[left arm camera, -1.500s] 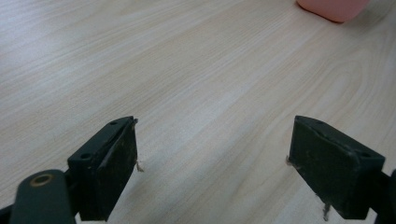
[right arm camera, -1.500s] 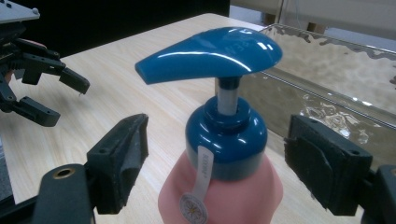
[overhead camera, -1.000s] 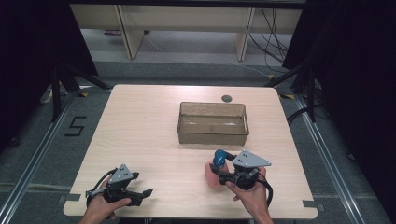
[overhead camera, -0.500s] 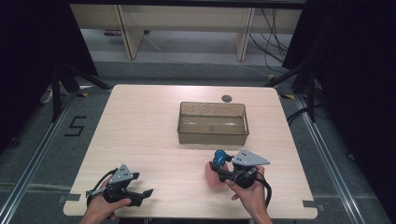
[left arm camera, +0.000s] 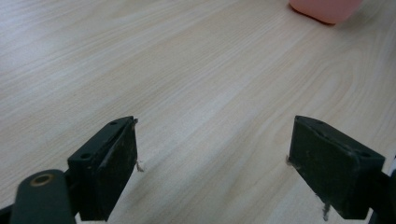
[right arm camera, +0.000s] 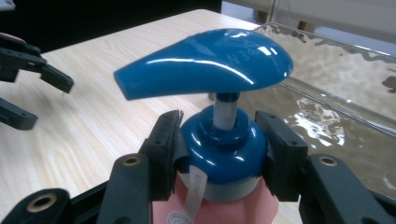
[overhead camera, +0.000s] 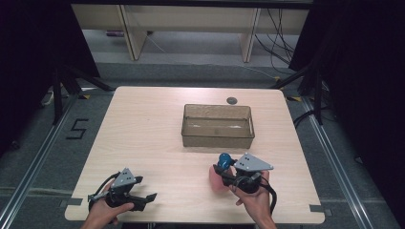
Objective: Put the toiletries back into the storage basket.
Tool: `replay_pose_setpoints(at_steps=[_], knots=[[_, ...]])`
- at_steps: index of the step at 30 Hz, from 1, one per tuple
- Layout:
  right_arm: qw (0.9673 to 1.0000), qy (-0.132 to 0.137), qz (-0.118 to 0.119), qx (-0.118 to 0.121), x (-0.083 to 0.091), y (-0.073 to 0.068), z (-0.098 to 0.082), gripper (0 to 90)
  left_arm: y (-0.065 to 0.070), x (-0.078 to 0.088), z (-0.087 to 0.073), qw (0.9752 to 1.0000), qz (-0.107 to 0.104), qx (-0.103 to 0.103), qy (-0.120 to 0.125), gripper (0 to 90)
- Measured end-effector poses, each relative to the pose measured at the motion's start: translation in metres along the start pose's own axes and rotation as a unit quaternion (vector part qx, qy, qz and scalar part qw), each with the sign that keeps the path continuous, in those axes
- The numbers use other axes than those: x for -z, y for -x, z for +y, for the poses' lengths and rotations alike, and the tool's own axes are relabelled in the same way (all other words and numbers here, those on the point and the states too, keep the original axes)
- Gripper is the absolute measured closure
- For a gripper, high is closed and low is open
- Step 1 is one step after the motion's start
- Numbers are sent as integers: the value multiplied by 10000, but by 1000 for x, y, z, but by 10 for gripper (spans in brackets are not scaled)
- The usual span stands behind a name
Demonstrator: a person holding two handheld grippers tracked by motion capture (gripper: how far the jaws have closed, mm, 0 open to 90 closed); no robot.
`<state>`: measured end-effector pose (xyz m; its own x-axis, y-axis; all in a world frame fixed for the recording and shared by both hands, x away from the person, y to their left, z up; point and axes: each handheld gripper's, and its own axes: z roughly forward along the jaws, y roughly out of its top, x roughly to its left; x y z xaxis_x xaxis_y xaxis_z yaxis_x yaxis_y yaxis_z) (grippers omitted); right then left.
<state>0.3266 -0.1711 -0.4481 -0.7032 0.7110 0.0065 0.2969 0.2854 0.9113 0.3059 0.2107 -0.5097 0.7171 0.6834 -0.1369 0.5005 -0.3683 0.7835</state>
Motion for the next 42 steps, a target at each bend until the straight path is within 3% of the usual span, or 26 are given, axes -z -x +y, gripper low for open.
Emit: replay_pose_setpoints(at_steps=[2, 4, 5, 6, 7, 8, 12, 13, 14, 19, 20, 24, 25, 26, 29, 31, 33, 37, 38, 41, 42], knots=[[9999, -104, 93, 9, 2, -2, 4, 531, -1, 1, 1, 9999, 1, -114, -105, 148], [9999, -73, 109, -16, 2, -3, 5, 531, 0, 1, 1, 9999, -20, -84, -50, 148], [9999, -18, 83, 112, 2, -1, 7, 531, 0, 1, 0, 10000, -10, -59, -27, 149], [10000, -19, 69, 57, 2, -2, 8, 531, 1, 1, 0, 10000, -12, 14, 11, 149], [9999, -58, 102, 45, 2, -2, 10, 531, -1, 2, 0, 9999, 37, -90, -73, 149], [9999, 31, 63, 106, 2, 0, 11, 531, 0, 1, 1, 10000, -24, 28, 9, 148], [9999, 36, 108, 57, 0, 3, 17, 531, -1, 1, 0, 10000, 29, -61, -54, 149], [9999, -1, 167, 27, 0, 4, 18, 531, 0, 1, 0, 10000, 5, 7, 0, 149], [10000, 20, 45, 42, 1, 5, 19, 532, 0, 1, 0, 10000, 2, 28, 20, 149], [9998, 141, 97, 55, 1, 12, 30, 532, 0, 1, 0, 10000, 5, 29, 4, 149], [9999, 144, -17, 46, 2, 12, 32, 532, 0, 1, 0, 10000, 9, 8, -7, 149], [9997, 190, -63, 150, 5, 21, 44, 532, -1, 1, 0, 10000, 31, 23, 3, 149], [9997, 190, -63, 150, 5, 21, 44, 532, -2, 2, 0, 9999, 32, -74, -87, 149], [9999, 124, -49, 25, 6, 23, 49, 532, -1, 1, 0, 10000, 15, 39, 14, 149], [9998, 147, -100, 89, 7, 28, 53, 532, -1, 0, 0, 10000, 26, 39, 14, 149], [9999, 80, -88, -46, 10, 29, 57, 532, -1, 1, 0, 10000, 25, 35, 6, 149], [9998, 132, -140, 40, 11, 33, 61, 532, -1, 1, 0, 10000, 16, 41, 7, 149], [9998, 122, -119, -77, 14, 37, 68, 532, -1, 1, 0, 10000, 22, 36, -12, 149], [9997, 159, -179, 12, 13, 40, 71, 532, -1, 1, 0, 10000, 13, 41, 1, 149], [9998, 110, -136, -17, 14, 41, 75, 532, -2, 0, 0, 10000, 19, 34, 28, 149], [9998, 92, -184, 29, 15, 43, 77, 532, -3, 2, 0, 10000, 21, -58, -69, 149]])
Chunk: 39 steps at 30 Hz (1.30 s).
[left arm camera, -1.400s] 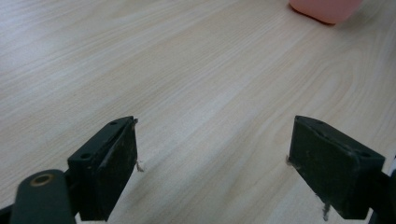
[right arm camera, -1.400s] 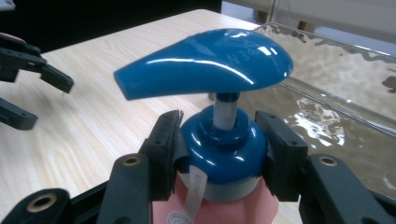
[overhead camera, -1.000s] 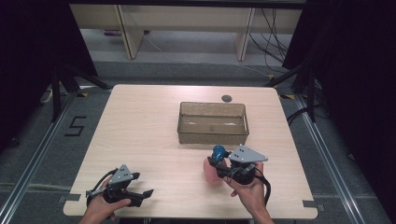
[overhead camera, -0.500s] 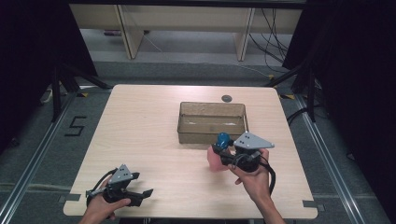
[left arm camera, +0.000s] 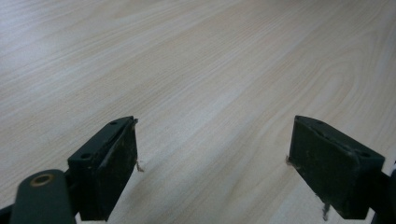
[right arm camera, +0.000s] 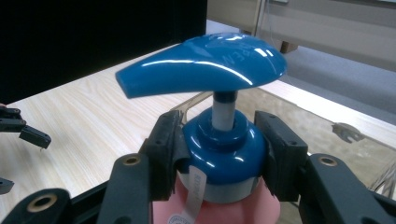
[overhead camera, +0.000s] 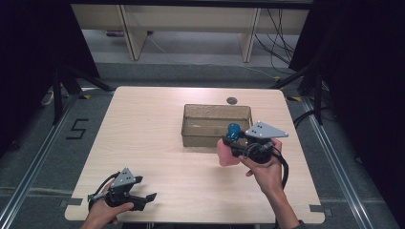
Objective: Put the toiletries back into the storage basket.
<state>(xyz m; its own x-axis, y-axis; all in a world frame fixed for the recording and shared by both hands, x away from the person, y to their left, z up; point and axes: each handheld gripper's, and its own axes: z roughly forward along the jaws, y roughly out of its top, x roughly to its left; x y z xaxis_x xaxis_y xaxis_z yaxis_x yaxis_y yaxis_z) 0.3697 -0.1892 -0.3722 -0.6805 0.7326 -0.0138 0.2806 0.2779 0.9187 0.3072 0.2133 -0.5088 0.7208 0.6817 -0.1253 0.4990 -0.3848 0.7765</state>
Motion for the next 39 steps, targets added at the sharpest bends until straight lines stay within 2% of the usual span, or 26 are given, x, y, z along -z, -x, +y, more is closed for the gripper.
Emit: replay_pose_setpoints(at_steps=[2, 6, 8, 9, 10, 11, 13, 14, 16, 17, 19, 20, 21, 22, 25, 26, 27, 29, 30, 31, 32, 33, 35, 36, 37, 39], knots=[[9999, 19, 50, -86, -1, 2, 3, 532, 2, -1, -1, 9999, -11, 99, 96, 149], [10000, -2, -9, -64, -2, 6, 9, 532, 0, 0, 0, 10000, 0, 4, 8, 149], [10000, 19, -59, -59, -3, 9, 12, 532, 2, -1, -1, 9999, -15, 92, 86, 149], [9999, -47, -55, -136, -2, 9, 12, 532, 1, -1, 0, 9999, -6, 90, 78, 149], [10000, 5, -75, -42, -3, 12, 13, 532, 1, -1, 0, 9999, -9, 88, 89, 149], [9999, 32, -51, -91, -4, 13, 14, 532, 0, 0, 0, 10000, -5, -2, -1, 149], [9998, 20, -88, -148, -4, 16, 15, 532, 1, -1, 0, 10000, -19, 66, 72, 149], [9998, 144, -91, -142, -6, 21, 16, 532, 0, 0, 0, 10000, -11, 1, 2, 149], [9997, 123, -98, -183, -6, 22, 17, 532, 0, 0, 0, 10000, -9, 20, 11, 149], [9995, 173, -191, -184, -6, 23, 17, 532, 1, 1, 0, 10000, 7, -4, 4, 149], [9995, 130, -207, -203, -6, 28, 19, 532, 2, -1, -1, 9999, -16, 94, 92, 149], [9994, 152, -256, -188, -7, 30, 20, 532, 1, -1, 0, 9999, -7, 88, 95, 149], [9991, 174, -308, -238, -8, 31, 20, 532, 0, 0, 0, 10000, -15, -10, 10, 149], [9991, 129, -358, -174, -9, 37, 22, 532, 1, -1, 0, 10000, -12, 53, 48, 149], [9989, 101, -381, -244, -11, 39, 23, 532, 0, 0, 0, 10000, -14, -1, -5, 149], [9988, 151, -444, -167, -12, 41, 23, 532, 0, 0, 0, 10000, -15, -7, 3, 149], [9988, 144, -390, -246, -13, 42, 24, 532, 0, 0, 0, 10000, -21, -6, 6, 149], [9984, 129, -499, -241, -13, 46, 25, 532, 1, -1, 0, 10000, -27, 55, 57, 149], [9986, 142, -466, -228, -14, 48, 26, 532, 0, 0, 0, 10000, -23, -3, 2, 149], [9982, 121, -457, -356, -14, 48, 27, 532, 0, 0, 0, 10000, -22, -7, 18, 149], [9983, 128, -491, -288, -14, 50, 27, 532, 0, 0, 0, 10000, -14, -10, -8, 149], [9980, 105, -492, -392, -15, 51, 28, 532, 1, -1, 0, 10000, -17, 21, 36, 149], [9978, 132, -572, -316, -15, 57, 30, 532, 2, -1, 0, 10000, -21, 56, 38, 149], [9975, 124, -560, -415, -16, 57, 30, 532, 0, 0, 0, 10000, -21, -16, 6, 149], [9974, 162, -600, -363, -16, 60, 31, 532, 0, 0, 0, 10000, -16, -6, -3, 149], [9972, 138, -580, -449, -19, 64, 31, 532, 1, -1, 0, 10000, -19, 31, 51, 149]])
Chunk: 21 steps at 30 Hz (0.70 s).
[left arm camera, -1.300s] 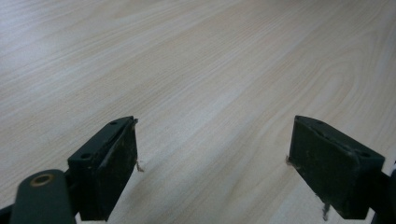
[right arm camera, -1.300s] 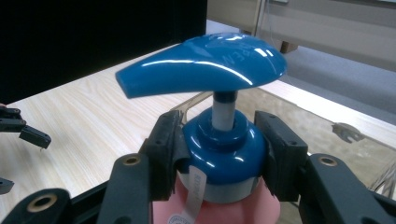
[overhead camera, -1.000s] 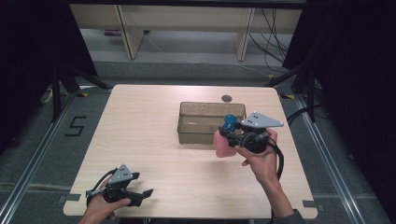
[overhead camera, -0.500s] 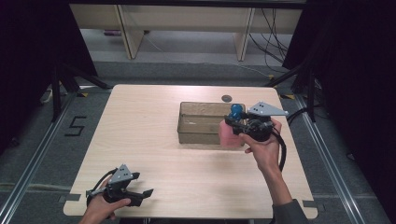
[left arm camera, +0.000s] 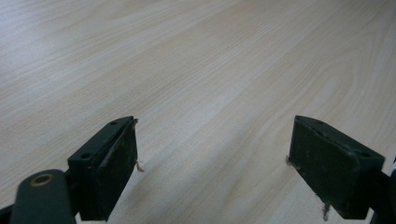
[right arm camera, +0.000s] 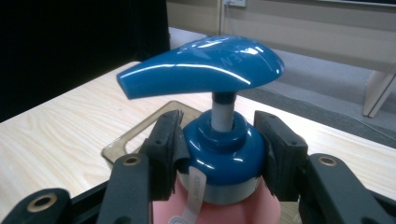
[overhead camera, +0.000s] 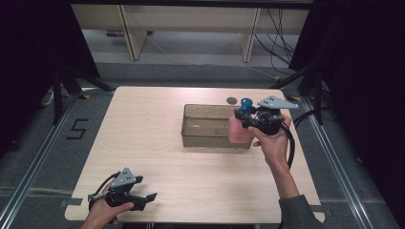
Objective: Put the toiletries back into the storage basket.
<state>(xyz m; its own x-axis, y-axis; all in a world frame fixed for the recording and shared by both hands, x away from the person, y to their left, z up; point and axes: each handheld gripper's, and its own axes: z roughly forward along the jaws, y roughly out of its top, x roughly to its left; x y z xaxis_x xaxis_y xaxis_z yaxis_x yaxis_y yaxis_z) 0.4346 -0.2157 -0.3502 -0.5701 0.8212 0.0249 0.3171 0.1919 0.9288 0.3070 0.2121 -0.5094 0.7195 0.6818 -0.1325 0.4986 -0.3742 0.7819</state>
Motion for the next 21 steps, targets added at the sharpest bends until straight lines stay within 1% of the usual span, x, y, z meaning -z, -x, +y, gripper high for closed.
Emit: replay_pose_setpoints(at_steps=[1, 2, 3, 4, 5, 6, 7, 8, 9, 10, 11, 12, 13, 14, 15, 16, 17, 18, 20, 21], knots=[[9999, -25, -44, -119, -1, 0, 0, 532, 0, 0, 0, 10000, -15, 20, 11, 149], [9999, -80, -56, -55, -3, 4, 1, 532, -1, 0, 0, 10000, -11, -29, -26, 149], [9999, -45, -90, -44, -5, 7, 2, 532, 0, 0, 0, 10000, -2, -1, -20, 149], [9999, -28, -123, -107, -8, 8, 2, 532, 0, 0, 0, 10000, -14, 5, 4, 149], [9996, -102, -129, -214, -12, 12, 3, 532, 0, 0, 0, 10000, -15, -3, 7, 149], [9996, -102, -129, -214, -12, 12, 3, 532, 0, 0, 0, 10000, -24, 8, 20, 149], [9997, -89, -130, -176, -14, 14, 3, 532, -1, 1, 0, 10000, -8, -48, -59, 149], [9998, -49, -181, -117, -17, 17, 3, 532, 0, 0, 0, 10000, -2, 18, -13, 149], [9996, -74, -206, -202, -19, 17, 4, 532, 0, 0, 0, 10000, -6, 24, -12, 149], [9996, -59, -256, -128, -21, 19, 4, 532, 0, 0, 0, 10000, -13, -1, 3, 149], [9993, -103, -249, -273, -23, 20, 3, 532, 0, 0, 0, 10000, -22, 18, 22, 149], [9993, -39, -268, -252, -27, 23, 2, 532, 0, 0, 0, 10000, -26, 19, 18, 149], [9991, -97, -256, -320, -28, 24, 2, 532, 0, 0, 0, 10000, -6, 3, -20, 149], [9990, -91, -307, -307, -30, 26, 1, 532, 0, 0, 0, 10000, -18, 13, -17, 149], [9990, -91, -307, -307, -30, 26, 1, 532, 0, 0, 0, 10000, -22, 4, -22, 149], [9989, -106, -307, -353, -32, 27, -1, 532, 0, 0, 0, 10000, -33, 13, 18, 149], [9988, -146, -346, -318, -36, 30, -3, 532, 0, 0, 0, 10000, -17, 43, 15, 149], [9987, -130, -421, -271, -37, 31, -3, 532, 0, 0, 0, 10000, -17, 43, 15, 149], [9986, -155, -410, -293, -38, 32, -4, 532, 0, 0, 0, 10000, -15, 48, 15, 149], [9985, -163, -436, -290, -41, 34, -5, 532, -1, 1, 0, 10000, -17, -45, -49, 149]])
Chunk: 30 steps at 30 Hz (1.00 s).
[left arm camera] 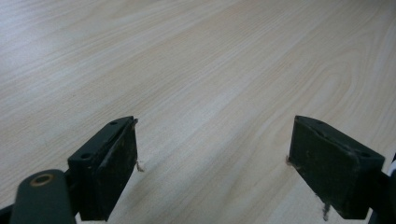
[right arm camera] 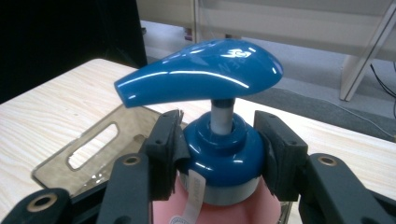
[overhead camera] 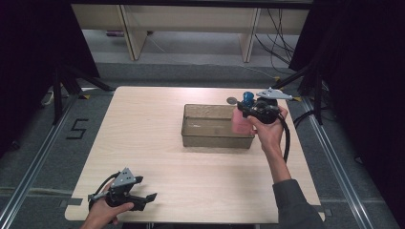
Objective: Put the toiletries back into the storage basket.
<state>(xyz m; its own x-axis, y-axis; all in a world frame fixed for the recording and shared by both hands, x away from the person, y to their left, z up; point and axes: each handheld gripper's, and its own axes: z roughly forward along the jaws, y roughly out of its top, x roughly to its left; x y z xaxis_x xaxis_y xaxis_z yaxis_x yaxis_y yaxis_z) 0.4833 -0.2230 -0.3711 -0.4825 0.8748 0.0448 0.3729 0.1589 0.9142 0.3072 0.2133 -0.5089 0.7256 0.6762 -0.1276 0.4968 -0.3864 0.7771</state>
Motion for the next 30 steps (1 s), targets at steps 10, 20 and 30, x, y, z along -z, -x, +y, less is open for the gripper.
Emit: replay_pose_setpoints(at_steps=[10, 20, 30], knots=[[9999, -52, -18, -143, -9, 6, -12, 532, 1, -1, 0, 10000, 5, 44, 27, 149], [9997, -170, -19, -189, -14, 9, -23, 532, 0, -1, 0, 10000, -5, 8, 22, 149], [9996, -241, -109, -88, -17, 12, -36, 532, 0, -1, 0, 10000, -3, 7, 21, 149]])
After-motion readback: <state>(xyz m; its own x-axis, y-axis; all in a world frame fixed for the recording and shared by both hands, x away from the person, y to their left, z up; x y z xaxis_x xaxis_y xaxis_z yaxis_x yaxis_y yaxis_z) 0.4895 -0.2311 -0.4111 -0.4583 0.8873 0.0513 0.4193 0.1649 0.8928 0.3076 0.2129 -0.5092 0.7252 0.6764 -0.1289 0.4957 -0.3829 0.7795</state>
